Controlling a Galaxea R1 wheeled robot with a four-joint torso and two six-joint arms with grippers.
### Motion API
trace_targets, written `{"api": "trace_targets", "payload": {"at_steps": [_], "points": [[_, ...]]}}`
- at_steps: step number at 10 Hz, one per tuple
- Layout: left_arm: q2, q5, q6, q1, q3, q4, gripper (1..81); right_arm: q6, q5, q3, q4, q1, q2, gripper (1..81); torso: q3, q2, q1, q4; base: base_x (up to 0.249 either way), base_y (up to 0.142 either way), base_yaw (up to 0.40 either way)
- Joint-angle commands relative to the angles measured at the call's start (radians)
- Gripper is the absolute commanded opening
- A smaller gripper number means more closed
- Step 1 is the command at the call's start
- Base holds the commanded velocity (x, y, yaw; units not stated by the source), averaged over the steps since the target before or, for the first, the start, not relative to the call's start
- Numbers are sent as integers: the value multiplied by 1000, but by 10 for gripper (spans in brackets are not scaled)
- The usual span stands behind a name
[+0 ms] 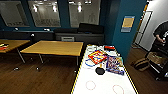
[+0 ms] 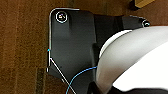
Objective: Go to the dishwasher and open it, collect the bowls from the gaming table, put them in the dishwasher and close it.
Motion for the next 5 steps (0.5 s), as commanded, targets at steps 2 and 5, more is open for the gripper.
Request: {"api": "trace_targets", "payload": {"at_steps": [2,5], "points": [[-6,29,5,-34,-10,3,10,0,-37,-1,-13,31,-11,10,0,0,1,0,0,0,0],[1,29,5,-34,-10,3,10,0,-38,1,-13,33,-9,10,0,0,1,0,-24,0,0]]}}
